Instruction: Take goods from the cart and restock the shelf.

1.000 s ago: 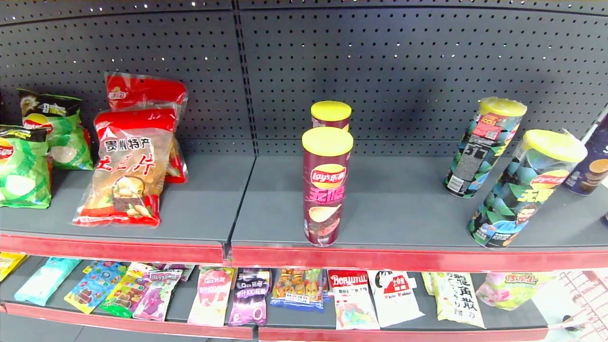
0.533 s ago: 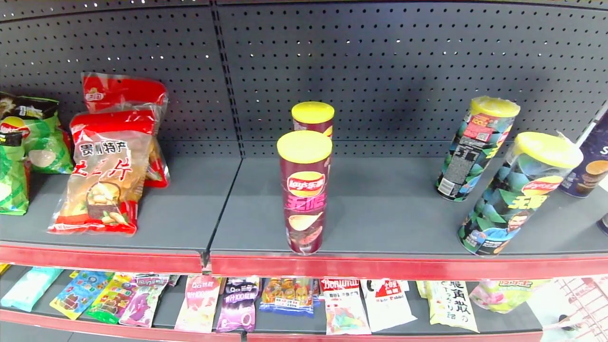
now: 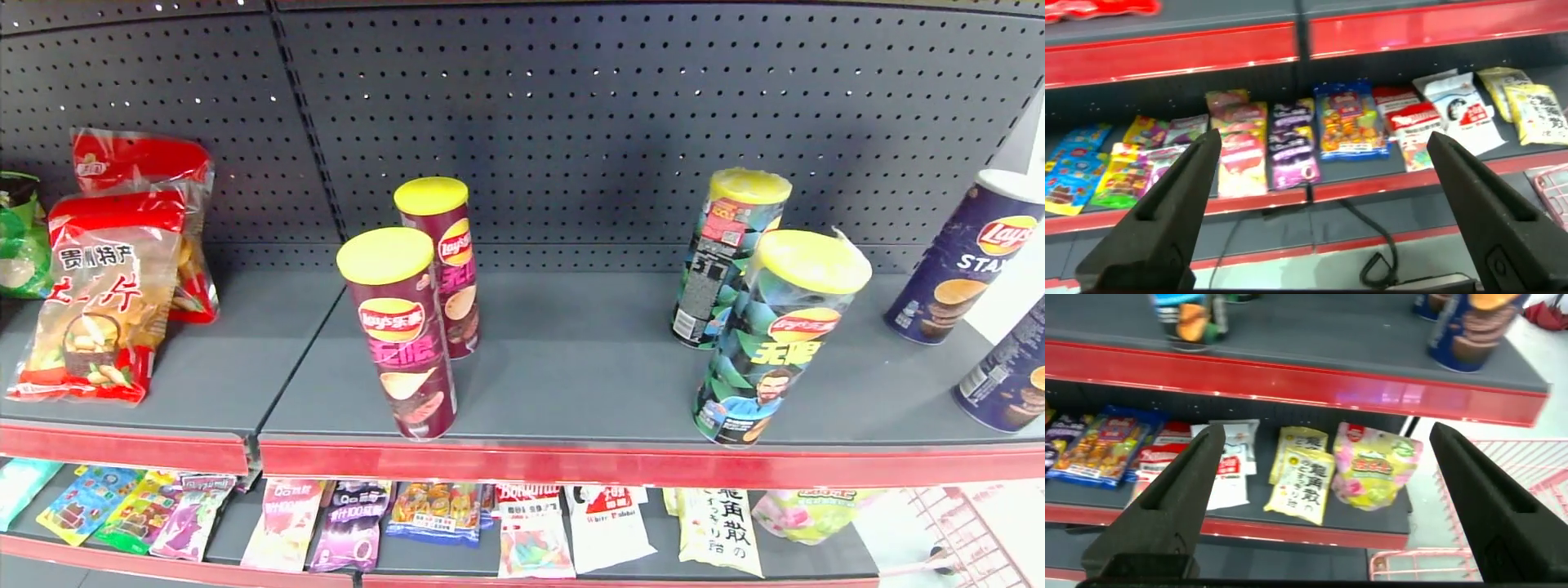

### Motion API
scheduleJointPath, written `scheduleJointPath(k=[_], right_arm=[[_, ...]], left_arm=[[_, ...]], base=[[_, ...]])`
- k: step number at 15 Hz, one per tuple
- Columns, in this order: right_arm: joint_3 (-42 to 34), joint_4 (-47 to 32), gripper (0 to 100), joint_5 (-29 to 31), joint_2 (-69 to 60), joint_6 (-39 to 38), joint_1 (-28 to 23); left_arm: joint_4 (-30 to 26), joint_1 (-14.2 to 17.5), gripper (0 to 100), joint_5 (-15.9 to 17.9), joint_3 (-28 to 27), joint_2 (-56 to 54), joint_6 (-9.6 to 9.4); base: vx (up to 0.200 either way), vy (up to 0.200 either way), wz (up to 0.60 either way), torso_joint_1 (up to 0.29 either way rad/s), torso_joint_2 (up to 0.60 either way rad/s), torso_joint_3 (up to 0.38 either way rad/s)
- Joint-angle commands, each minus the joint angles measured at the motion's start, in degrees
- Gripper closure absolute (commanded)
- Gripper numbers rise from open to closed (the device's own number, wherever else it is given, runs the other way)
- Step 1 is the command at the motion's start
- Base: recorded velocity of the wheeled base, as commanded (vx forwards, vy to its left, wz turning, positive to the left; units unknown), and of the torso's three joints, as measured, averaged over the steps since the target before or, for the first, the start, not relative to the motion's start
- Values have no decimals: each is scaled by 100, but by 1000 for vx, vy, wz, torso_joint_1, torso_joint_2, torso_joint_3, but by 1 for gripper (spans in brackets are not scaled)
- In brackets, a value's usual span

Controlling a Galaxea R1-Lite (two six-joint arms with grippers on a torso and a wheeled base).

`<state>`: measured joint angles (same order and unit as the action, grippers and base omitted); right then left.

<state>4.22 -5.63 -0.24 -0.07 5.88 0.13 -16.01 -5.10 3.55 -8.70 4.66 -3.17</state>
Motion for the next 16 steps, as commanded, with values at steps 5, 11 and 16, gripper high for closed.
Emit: scheduleJointPath(k=[5,11,16], right_arm=[[0,1,0,-2,7,1,4],[0,1,0,-116,7,63,4],[-44,141,0,-213,7,195,4]], left_arm=[[1,0,0,-3,0,27,1],[1,0,0,-3,0,27,97],[2216,0,0,638,870,27,625]], base=[[0,-200,0,6,2,2],[0,-33,0,0,0,0],[0,0,0,0,0,0]])
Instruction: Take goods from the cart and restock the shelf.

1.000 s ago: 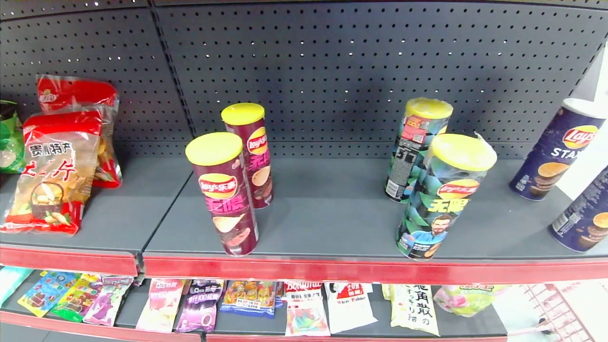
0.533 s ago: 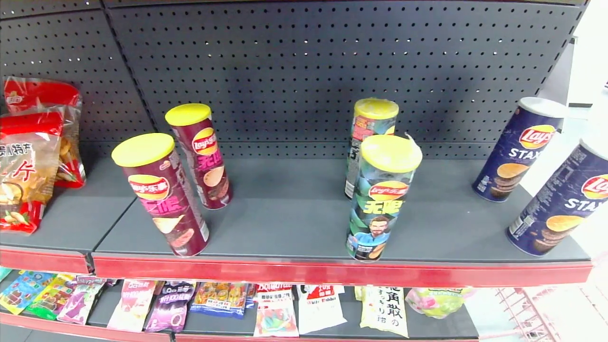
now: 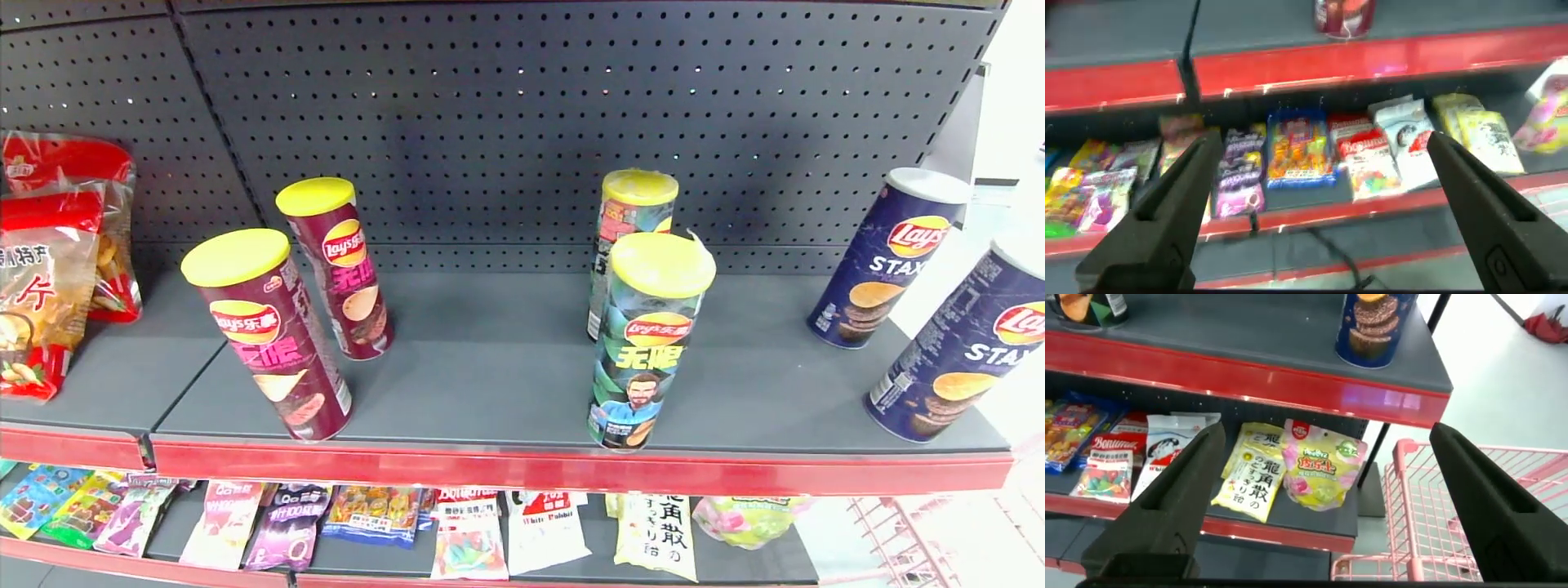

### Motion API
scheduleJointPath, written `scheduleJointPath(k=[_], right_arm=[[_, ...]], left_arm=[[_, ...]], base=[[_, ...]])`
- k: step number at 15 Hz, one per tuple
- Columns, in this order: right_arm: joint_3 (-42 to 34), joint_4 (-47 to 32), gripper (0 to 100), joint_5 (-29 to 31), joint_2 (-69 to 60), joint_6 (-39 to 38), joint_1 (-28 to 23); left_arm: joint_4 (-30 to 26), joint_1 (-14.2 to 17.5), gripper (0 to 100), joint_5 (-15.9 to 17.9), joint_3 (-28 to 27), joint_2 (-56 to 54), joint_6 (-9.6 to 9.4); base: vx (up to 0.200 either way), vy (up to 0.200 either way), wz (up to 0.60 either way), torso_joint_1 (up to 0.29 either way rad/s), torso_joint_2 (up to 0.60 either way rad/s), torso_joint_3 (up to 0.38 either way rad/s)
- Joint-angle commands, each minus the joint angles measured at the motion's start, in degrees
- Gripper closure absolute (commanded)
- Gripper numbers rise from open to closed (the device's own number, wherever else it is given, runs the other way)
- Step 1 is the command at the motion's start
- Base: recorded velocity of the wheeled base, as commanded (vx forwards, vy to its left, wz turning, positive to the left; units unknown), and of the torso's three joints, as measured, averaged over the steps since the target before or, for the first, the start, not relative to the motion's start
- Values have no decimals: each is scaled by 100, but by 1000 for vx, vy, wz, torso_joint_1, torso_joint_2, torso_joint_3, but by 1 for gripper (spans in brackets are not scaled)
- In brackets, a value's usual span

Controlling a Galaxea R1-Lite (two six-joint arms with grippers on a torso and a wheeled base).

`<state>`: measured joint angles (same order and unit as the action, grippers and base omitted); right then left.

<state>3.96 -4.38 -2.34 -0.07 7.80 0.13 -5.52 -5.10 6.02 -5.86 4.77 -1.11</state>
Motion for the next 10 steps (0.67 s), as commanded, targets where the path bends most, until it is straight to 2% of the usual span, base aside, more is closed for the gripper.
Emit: scheduleJointPath(k=[1,2,3,4,5,7,8,9,10], right_arm=[[-71,51,0,6,7,-7,4],[-97,104,0,58,7,-42,4],[-115,156,0,304,7,-385,4],[-115,156,0,665,7,-815,4],[-106,156,0,902,7,-965,-5],[-115,148,0,867,7,-859,-5],[-115,148,0,331,7,-200,4],[-133,156,0,-74,7,64,4],[-133,156,0,-109,7,-7,4]], left_arm=[[1124,0,0,417,586,16,603],[1044,0,0,224,586,16,568],[904,0,0,-796,586,16,348],[904,0,0,-1024,586,16,348],[904,0,0,-1050,586,16,313],[877,17,0,-1147,578,51,269],[860,272,0,-1200,569,59,260],[851,527,0,-1165,560,-2,260],[842,580,0,-1024,551,-134,304]], base=[[0,0,0,0,0,0],[0,0,0,0,0,0],[0,0,0,0,0,0],[0,0,0,0,0,0],[0,0,0,0,0,0],[0,0,0,0,0,0],[0,0,0,0,0,0],[0,0,0,0,0,0],[0,0,0,0,0,0]])
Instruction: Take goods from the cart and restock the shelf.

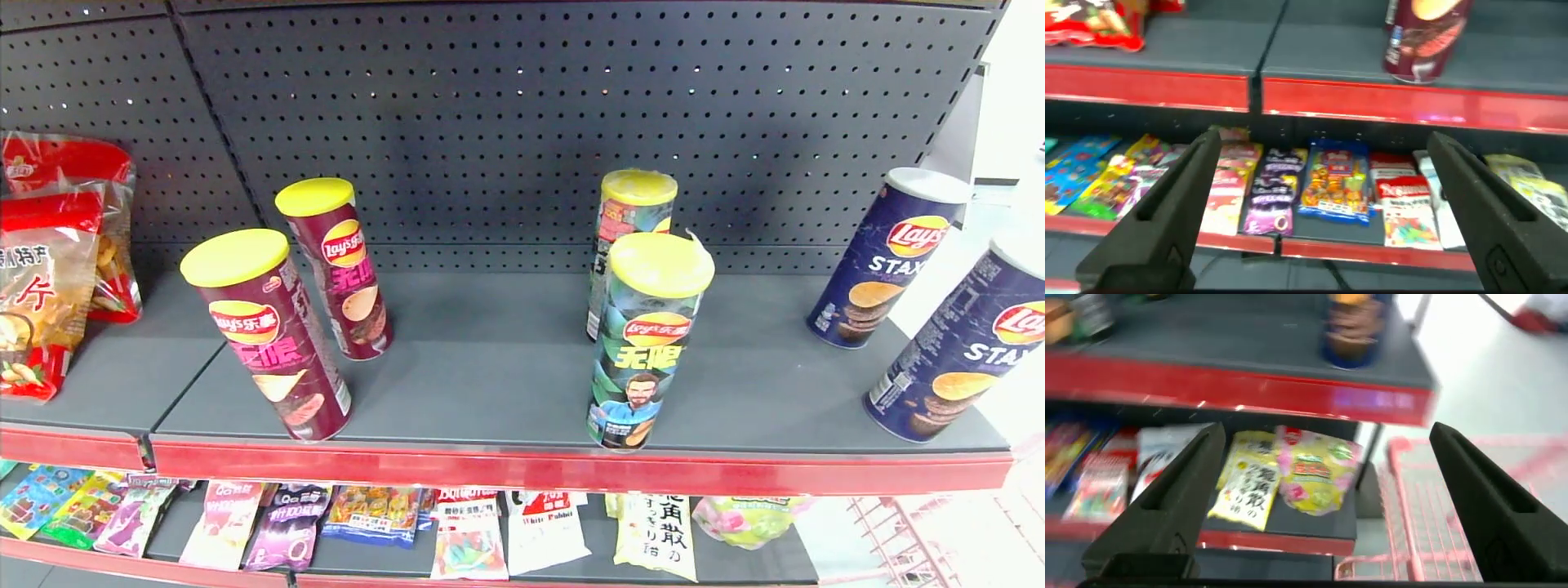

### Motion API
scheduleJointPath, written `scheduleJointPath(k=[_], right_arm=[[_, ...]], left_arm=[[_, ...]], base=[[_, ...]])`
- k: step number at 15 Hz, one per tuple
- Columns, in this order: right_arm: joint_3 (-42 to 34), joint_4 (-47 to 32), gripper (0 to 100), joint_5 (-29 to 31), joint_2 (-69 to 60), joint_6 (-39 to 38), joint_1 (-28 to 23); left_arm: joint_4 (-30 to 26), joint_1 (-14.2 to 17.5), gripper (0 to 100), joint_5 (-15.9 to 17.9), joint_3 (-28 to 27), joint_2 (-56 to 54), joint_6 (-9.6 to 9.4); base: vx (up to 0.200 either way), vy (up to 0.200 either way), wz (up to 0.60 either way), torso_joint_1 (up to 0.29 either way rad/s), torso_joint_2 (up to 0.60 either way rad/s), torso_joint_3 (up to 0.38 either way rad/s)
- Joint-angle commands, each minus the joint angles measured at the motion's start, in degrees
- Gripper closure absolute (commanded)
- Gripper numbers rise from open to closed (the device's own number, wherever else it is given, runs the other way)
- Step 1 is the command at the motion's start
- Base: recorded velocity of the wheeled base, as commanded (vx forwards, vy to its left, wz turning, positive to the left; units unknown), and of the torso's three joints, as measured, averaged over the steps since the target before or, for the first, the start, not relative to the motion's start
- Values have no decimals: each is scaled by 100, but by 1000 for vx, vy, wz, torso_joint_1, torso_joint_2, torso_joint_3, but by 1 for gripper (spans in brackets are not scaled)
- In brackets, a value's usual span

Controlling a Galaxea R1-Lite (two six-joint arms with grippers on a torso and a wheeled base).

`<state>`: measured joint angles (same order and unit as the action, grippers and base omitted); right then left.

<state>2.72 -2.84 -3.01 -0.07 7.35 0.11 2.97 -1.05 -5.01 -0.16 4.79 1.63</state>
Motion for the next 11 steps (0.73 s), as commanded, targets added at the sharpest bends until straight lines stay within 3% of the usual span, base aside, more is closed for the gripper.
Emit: scheduleJointPath(k=[1,2,4,6,11], right_arm=[[-26,47,0,108,7,-269,7],[-61,161,0,389,7,-463,7],[-158,416,0,855,7,-621,7],[-158,407,0,635,7,-691,7],[-166,451,0,556,7,-357,7]], left_arm=[[-7,87,0,360,-19,-479,83],[28,105,0,756,16,-479,65],[10,105,0,870,7,-479,30],[10,105,0,1064,16,-479,-111],[1,105,0,1037,16,-479,-128]], base=[[0,0,0,0,0,0],[0,0,0,0,0,0],[0,0,0,0,0,0],[0,0,0,0,0,0],[0,0,0,0,0,0]])
